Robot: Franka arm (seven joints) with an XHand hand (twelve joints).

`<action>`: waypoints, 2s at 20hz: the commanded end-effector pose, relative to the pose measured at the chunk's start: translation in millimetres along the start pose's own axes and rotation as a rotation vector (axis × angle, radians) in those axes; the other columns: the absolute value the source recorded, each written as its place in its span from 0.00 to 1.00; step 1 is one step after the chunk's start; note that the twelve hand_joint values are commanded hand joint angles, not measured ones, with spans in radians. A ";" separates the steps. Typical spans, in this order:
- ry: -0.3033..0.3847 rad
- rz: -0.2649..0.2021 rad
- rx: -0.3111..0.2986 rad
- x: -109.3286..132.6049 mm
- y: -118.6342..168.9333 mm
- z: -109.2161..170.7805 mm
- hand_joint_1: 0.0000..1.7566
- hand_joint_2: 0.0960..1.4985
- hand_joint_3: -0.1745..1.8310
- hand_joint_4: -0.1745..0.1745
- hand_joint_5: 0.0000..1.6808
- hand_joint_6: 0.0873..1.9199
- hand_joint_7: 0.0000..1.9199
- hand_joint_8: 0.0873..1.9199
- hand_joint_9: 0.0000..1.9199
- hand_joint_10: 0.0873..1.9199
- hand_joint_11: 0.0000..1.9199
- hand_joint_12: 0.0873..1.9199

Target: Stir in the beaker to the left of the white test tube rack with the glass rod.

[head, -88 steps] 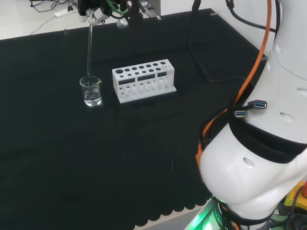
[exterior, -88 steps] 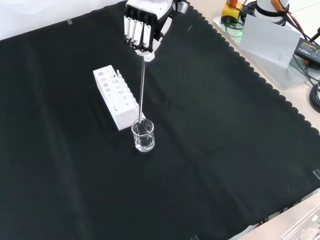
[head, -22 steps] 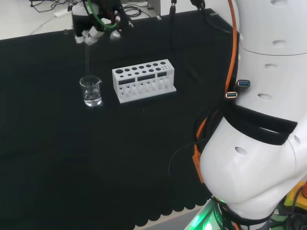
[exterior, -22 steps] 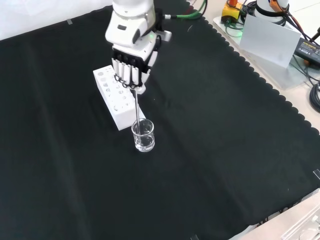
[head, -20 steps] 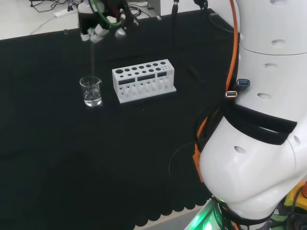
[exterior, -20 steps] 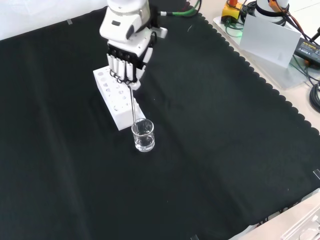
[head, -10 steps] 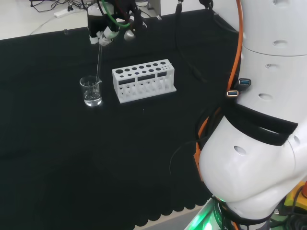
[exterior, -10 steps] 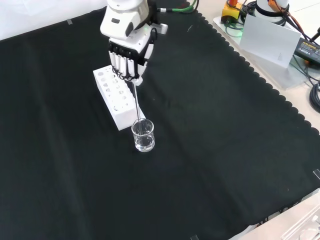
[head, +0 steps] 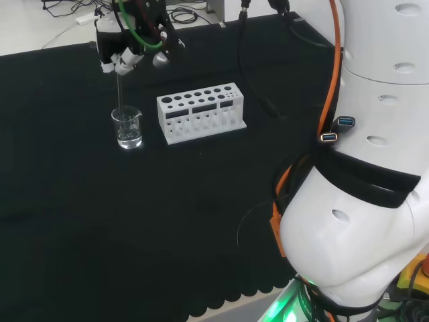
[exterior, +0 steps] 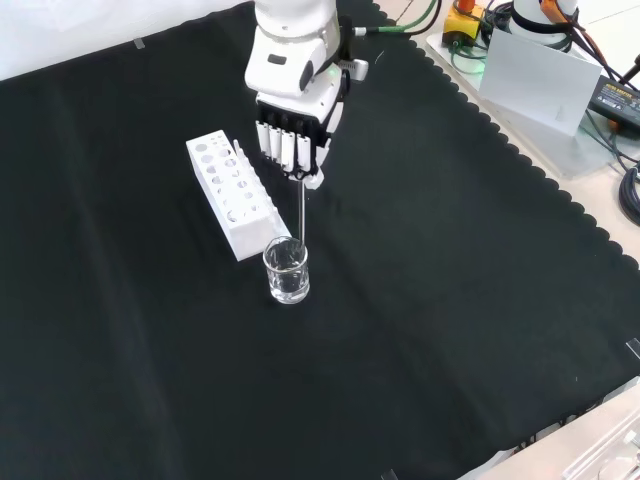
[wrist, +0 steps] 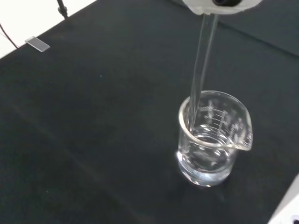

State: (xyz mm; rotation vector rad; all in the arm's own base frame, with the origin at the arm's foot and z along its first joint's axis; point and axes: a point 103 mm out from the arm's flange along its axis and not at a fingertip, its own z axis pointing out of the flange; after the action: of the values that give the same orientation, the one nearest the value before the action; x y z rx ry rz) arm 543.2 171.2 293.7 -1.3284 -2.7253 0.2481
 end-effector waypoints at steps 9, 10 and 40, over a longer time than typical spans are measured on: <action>-0.080 0.136 0.033 -43.2 26.6 -4.8 0.87 0.65 0.09 0.00 0.72 0.13 0.49 0.50 0.58 0.58 0.64 0.32; -0.080 0.137 0.024 -44.2 27.0 -4.4 0.87 0.65 0.09 0.00 0.72 0.15 0.49 0.50 0.58 0.58 0.64 0.32; 0.007 -0.051 0.021 3.0 11.7 -3.4 0.87 0.65 0.09 0.00 0.72 0.13 0.50 0.49 0.58 0.59 0.64 0.32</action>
State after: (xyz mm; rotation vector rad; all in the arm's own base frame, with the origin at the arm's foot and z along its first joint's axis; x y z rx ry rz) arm 553.6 146.1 290.2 -1.2857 -2.7271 0.2501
